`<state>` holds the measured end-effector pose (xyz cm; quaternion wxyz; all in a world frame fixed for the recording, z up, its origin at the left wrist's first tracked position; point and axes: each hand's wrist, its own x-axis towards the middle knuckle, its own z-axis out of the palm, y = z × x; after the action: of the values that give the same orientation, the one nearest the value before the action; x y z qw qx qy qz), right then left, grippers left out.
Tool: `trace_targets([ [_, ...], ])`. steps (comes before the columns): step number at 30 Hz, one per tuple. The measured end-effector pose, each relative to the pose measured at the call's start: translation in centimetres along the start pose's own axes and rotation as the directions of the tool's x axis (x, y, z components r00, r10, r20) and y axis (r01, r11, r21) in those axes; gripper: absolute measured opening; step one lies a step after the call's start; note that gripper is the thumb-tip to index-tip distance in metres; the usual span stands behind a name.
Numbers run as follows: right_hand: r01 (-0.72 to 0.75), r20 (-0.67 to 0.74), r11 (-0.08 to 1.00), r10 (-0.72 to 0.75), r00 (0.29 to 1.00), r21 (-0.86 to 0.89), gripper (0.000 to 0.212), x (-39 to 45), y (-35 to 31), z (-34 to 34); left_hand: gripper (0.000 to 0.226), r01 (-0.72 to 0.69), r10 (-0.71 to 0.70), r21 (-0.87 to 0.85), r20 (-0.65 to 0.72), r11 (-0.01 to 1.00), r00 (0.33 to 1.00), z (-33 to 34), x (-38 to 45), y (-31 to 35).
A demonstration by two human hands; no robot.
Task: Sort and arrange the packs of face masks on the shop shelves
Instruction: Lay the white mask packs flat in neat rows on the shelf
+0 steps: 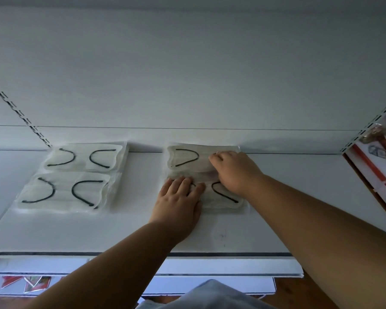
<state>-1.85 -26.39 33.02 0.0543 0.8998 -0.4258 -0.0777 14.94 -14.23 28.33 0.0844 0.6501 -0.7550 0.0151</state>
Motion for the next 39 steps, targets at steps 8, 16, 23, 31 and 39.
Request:
trace_targets([
  [8, 0.048, -0.068, 0.997, -0.052, 0.996, -0.059, 0.045, -0.6, 0.0, -0.2, 0.048, -0.013, 0.013, 0.013, 0.010, 1.000, 1.000, 0.2, 0.0, -0.2],
  [16, -0.155, 0.053, 0.971, 0.147, 0.988, 0.182, 0.046, -1.2, 0.2, -0.6, 0.052, -0.020, 0.019, 0.010, 0.044, 1.000, 0.999, 0.0, 0.0, -0.2],
  [23, -0.176, -0.063, 0.979, 0.183, 0.981, 0.102, 0.043, -1.7, -0.4, 0.1, 0.054, -0.027, 0.028, -0.021, 0.096, 0.999, 0.995, -0.4, 0.0, -0.2],
  [31, -0.096, -0.249, 0.963, 0.160, 0.955, 0.251, 0.049, -8.3, -1.4, 3.3, 0.040, -0.030, 0.018, -0.207, -0.059, 0.978, 0.998, -1.7, -1.7, -2.9],
  [39, -0.147, -0.159, 0.943, 0.201, 0.967, 0.299, 0.061, -9.4, -2.0, 4.9, 0.040, -0.060, 0.049, -0.198, -0.059, 0.978, 0.997, -1.1, -2.4, -4.5],
])
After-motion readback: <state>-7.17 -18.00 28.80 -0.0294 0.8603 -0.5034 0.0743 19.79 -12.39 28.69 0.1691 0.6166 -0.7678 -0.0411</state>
